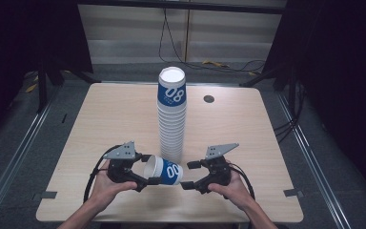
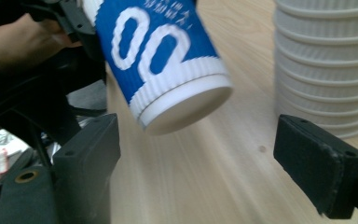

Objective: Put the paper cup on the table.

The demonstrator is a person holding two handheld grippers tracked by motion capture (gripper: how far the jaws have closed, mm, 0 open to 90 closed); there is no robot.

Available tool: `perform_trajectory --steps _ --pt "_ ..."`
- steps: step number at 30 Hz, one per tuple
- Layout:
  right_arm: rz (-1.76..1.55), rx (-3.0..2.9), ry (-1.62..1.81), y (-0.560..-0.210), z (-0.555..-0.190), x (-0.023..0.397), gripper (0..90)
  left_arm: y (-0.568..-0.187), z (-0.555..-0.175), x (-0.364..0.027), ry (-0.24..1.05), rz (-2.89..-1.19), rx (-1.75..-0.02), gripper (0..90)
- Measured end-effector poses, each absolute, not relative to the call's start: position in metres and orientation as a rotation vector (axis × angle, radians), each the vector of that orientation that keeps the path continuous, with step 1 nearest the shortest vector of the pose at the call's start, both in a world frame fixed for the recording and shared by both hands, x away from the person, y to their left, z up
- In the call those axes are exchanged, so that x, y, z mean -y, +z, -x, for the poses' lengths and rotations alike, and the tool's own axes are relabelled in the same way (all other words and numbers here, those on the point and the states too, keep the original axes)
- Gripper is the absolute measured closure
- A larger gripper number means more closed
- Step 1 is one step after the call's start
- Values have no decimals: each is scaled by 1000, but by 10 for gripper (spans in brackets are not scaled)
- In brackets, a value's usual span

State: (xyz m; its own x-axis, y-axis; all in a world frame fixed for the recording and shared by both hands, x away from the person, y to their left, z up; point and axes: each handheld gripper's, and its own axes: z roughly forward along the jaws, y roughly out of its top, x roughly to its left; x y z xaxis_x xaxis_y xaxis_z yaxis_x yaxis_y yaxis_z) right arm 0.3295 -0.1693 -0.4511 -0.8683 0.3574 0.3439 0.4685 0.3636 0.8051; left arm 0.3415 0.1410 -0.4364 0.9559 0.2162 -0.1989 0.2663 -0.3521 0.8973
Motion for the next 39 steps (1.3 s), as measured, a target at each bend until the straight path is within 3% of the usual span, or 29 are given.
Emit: perform_trajectory --steps 28,39 --pt "895 2505 -1573 -451 -341 188 177 -426 -364 -177 6 -2064 -527 191" --pt "926 2525 -1584 -447 -337 191 178 -423 -370 -203 127 -2059 -668 183"
